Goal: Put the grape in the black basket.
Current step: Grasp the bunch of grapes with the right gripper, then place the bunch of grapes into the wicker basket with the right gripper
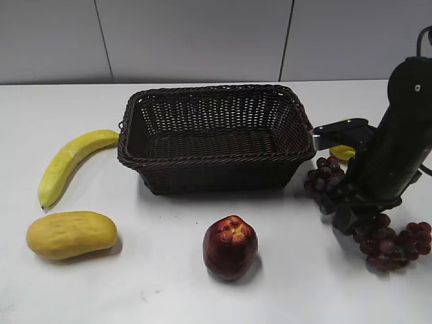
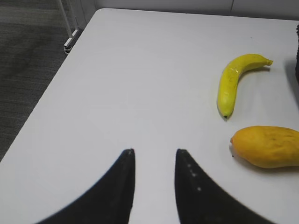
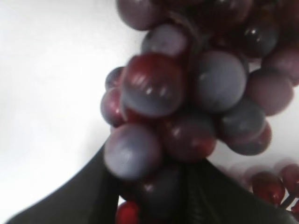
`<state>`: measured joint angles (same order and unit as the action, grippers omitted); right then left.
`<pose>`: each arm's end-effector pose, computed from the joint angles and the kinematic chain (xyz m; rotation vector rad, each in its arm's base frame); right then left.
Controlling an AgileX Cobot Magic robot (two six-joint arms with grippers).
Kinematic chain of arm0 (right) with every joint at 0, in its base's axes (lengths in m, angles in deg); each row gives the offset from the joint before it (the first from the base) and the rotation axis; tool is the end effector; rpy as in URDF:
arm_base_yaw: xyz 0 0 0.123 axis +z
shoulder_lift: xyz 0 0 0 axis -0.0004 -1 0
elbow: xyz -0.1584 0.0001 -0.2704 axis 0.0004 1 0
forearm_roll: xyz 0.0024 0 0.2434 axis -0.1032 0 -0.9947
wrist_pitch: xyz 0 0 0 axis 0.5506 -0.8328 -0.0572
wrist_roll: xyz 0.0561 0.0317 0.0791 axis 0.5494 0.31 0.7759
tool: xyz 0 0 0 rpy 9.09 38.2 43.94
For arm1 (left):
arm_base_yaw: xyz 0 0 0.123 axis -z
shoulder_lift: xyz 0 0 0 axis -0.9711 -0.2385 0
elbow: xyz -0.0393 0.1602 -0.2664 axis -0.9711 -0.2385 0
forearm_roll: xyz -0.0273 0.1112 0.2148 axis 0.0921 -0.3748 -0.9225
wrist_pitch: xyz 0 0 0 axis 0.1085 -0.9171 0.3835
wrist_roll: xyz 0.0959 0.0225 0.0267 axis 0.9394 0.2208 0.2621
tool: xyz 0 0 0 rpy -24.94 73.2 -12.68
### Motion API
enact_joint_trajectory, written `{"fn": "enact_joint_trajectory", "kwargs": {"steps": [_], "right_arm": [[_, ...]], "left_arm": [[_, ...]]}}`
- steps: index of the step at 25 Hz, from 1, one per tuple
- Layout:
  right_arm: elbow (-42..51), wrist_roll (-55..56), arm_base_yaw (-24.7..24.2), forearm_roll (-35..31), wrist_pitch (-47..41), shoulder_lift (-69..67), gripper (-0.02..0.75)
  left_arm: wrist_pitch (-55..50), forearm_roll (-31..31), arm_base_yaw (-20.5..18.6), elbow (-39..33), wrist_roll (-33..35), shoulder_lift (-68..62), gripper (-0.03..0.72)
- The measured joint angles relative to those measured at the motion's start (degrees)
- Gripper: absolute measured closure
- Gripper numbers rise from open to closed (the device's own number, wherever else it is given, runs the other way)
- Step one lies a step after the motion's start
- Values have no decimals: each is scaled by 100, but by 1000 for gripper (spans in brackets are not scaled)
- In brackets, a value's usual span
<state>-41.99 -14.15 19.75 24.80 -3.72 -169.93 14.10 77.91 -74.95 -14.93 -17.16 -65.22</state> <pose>0.2927 0.1152 0.1650 -0.5504 2.9513 0.1769 -0.0303 0.0095 0.2606 -0.0002 2.0843 0.0937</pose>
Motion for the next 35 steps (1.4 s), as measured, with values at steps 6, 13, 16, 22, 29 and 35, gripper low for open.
{"fn": "enact_joint_trajectory", "kwargs": {"steps": [6, 13, 16, 22, 29, 35], "right_arm": [[-703, 231, 0, 356, -1055, 789, 634], [-2983, -165, 0, 512, -2233, 1133, 680], [-4049, -473, 0, 437, -2310, 894, 682], [-5815, -1039, 33, -432, -2557, -193, 682], [-6567, -1641, 453, -1372, -2544, -1340, 691], [-6579, -2014, 792, -1478, -2216, -2167, 692]], "left_arm": [[0, 0, 0, 0, 0, 0, 452], [0, 0, 0, 0, 0, 0, 452], [0, 0, 0, 0, 0, 0, 452], [0, 0, 0, 0, 0, 0, 452], [0, 0, 0, 0, 0, 0, 452], [0, 0, 0, 0, 0, 0, 452]]}}
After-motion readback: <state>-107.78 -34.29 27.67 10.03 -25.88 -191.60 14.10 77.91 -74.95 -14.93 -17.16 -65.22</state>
